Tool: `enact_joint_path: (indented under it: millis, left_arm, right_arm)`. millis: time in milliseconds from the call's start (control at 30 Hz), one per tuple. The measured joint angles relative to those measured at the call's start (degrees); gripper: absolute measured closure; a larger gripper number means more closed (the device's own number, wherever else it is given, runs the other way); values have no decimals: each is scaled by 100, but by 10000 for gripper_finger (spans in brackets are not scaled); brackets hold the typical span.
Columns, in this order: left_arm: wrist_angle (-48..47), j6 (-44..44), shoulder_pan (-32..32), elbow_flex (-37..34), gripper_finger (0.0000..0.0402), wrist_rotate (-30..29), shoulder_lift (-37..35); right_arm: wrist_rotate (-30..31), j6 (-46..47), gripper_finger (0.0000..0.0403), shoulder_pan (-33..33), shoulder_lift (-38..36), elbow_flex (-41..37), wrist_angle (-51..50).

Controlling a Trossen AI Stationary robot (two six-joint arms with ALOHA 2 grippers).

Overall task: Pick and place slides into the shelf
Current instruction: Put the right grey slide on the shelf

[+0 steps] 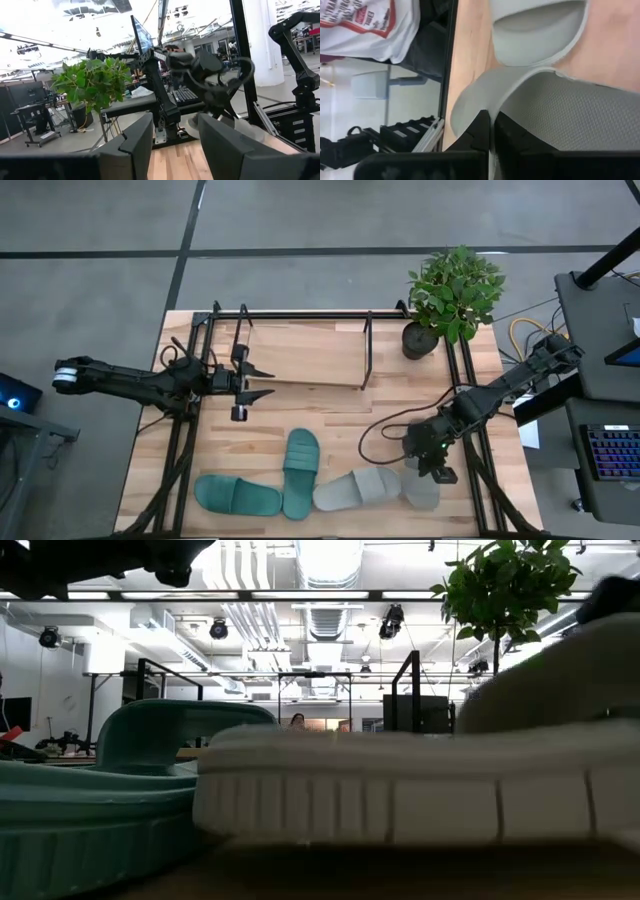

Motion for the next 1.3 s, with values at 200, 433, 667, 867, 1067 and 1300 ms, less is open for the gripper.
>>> enact_joint_path:
  millis: [200, 433, 667, 867, 1067, 1300]
  left_arm:
    - [42, 0, 0, 2, 257, 0, 79]
    - [42, 0, 0, 2, 257, 2, 94]
    - [40, -2, 0, 2, 257, 1, 87]
    - [42, -2, 1, 3, 257, 1, 93]
    - [253, 183, 0, 102, 257, 0, 109]
    - [342, 209, 0, 87, 257, 0, 216]
  right_arm:
    - [168, -86, 394, -46, -2, 707, -714]
    - [299, -80, 394, -48, -6, 1110, -1303]
    - [300, -42, 394, -48, -6, 1174, -1550]
    - [619, -119, 394, -48, -6, 1175, -1458]
    - [1539, -631, 394, -51, -6, 1342, -1033]
    - [2852, -1524, 394, -48, -6, 1591, -103]
